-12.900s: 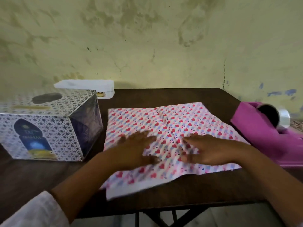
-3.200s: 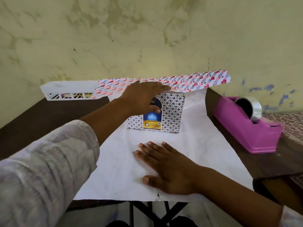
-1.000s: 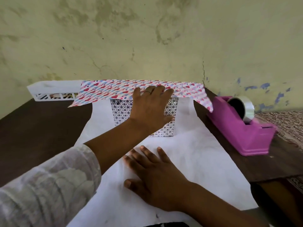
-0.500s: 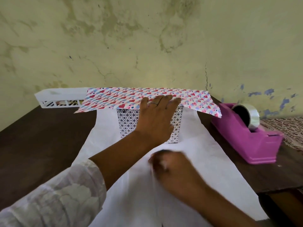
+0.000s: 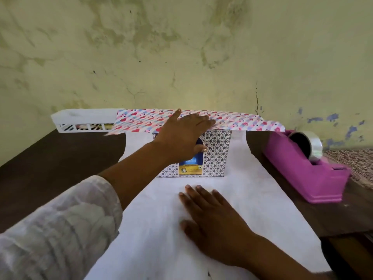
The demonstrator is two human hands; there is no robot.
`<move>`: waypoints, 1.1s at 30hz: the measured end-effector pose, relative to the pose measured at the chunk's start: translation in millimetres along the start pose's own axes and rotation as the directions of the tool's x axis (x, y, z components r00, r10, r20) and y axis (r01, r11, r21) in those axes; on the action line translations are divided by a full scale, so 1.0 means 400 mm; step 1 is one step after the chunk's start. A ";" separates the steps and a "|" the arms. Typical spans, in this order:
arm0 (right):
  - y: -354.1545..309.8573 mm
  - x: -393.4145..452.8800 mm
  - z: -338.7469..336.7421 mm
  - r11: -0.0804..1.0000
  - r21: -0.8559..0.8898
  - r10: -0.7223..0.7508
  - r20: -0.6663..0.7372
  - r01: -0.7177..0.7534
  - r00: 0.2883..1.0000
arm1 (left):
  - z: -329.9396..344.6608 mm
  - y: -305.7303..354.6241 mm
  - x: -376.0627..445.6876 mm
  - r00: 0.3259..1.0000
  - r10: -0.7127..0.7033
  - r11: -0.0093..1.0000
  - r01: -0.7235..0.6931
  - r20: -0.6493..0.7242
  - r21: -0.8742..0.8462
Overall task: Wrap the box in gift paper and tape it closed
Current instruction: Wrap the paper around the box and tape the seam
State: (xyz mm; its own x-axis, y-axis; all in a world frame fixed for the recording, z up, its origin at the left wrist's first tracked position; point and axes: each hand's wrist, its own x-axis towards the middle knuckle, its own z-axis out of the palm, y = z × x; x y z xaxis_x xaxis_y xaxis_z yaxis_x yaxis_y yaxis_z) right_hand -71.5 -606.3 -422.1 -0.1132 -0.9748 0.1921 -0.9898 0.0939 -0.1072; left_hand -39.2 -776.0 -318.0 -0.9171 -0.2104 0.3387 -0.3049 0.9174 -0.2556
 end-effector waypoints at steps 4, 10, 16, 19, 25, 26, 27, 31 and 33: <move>-0.011 -0.021 -0.017 1.000 0.022 0.010 0.161 -0.014 0.987 | 0.007 -0.002 -0.007 0.997 0.016 1.000 -0.016 -0.078 0.003; -0.017 -0.030 -0.018 1.000 0.019 0.004 0.186 -0.007 0.983 | 0.005 -0.012 0.006 0.999 -0.017 0.997 0.013 -0.045 -0.072; -0.023 -0.031 -0.019 1.000 0.020 0.006 0.197 -0.010 0.980 | 0.027 -0.028 0.004 0.992 0.028 0.999 -0.032 -0.123 -0.032; -0.023 -0.030 -0.021 1.000 0.015 0.009 0.211 -0.013 0.977 | 0.025 -0.036 0.024 0.995 0.012 0.999 -0.017 -0.099 -0.048; -0.021 -0.036 -0.012 0.999 0.033 0.014 0.169 -0.020 0.985 | 0.032 0.000 0.026 0.991 0.001 0.999 -0.006 -0.135 -0.037; -0.022 -0.035 -0.012 0.999 0.040 0.011 0.166 -0.018 0.986 | 0.032 -0.001 0.023 0.989 0.006 0.999 -0.012 -0.151 -0.043; -0.025 -0.034 -0.013 0.999 0.051 0.011 0.162 -0.020 0.987 | 0.032 -0.004 0.021 0.986 0.012 0.998 -0.021 -0.169 -0.053; -0.029 -0.034 -0.025 0.998 0.061 0.019 0.185 -0.031 0.983 | 0.033 -0.019 0.019 0.975 0.042 0.997 -0.055 -0.219 -0.052; -0.031 -0.033 -0.019 0.998 0.060 0.026 0.142 -0.035 0.989 | 0.035 -0.021 0.017 0.972 0.054 0.997 -0.066 -0.229 -0.042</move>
State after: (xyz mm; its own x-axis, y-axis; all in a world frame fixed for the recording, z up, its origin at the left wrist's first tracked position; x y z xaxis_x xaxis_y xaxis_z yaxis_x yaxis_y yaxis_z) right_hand -58.4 -593.2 -416.0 -0.1258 -0.9909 0.0484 -0.9782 0.1157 -0.1726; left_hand -46.5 -789.9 -326.1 -0.8490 -0.0774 0.5226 -0.2332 0.9426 -0.2392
